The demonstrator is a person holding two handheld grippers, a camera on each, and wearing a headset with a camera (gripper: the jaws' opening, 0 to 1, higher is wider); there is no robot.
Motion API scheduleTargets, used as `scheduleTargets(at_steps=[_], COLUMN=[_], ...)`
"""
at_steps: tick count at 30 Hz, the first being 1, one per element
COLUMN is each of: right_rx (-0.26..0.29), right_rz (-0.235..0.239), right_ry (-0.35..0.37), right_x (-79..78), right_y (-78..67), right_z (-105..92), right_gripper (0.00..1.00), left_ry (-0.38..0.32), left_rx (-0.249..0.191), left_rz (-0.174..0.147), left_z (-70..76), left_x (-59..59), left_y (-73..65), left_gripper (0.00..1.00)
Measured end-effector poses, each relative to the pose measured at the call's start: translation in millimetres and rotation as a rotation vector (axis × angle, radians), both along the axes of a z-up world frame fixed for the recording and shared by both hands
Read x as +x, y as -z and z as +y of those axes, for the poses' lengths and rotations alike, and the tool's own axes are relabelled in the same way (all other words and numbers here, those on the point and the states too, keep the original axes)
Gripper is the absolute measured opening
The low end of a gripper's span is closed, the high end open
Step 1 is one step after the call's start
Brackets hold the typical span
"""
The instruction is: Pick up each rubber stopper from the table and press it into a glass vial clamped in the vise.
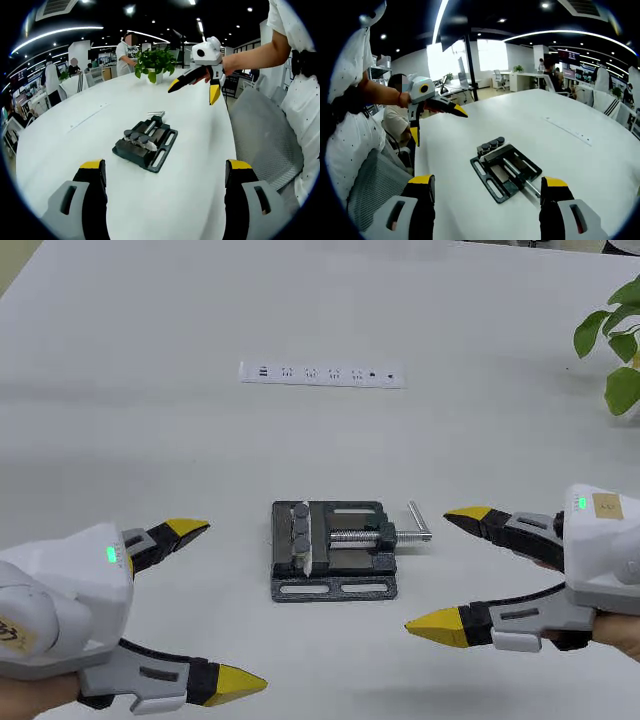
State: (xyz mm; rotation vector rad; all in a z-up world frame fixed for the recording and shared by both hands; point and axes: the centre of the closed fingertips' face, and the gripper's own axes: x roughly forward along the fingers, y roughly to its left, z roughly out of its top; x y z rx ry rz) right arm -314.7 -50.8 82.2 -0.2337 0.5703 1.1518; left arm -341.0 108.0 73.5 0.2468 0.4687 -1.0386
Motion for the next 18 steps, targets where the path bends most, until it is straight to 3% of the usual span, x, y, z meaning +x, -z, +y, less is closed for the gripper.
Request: scheduleTargets(at_steps=[18], right_rx=[0.011], right_rz=[-0.024], right_ry=[0.01], right_x=[-2.0], right_y=[-7.3], right_z=[-6.0], right_gripper=[0.85], left_ry=[0.0], left_rx=[-0.002], left_rz=[-0.013], left_z=[-4.4], left_x=[-3.3], left_y=[-3.8], left_gripper=[0.99])
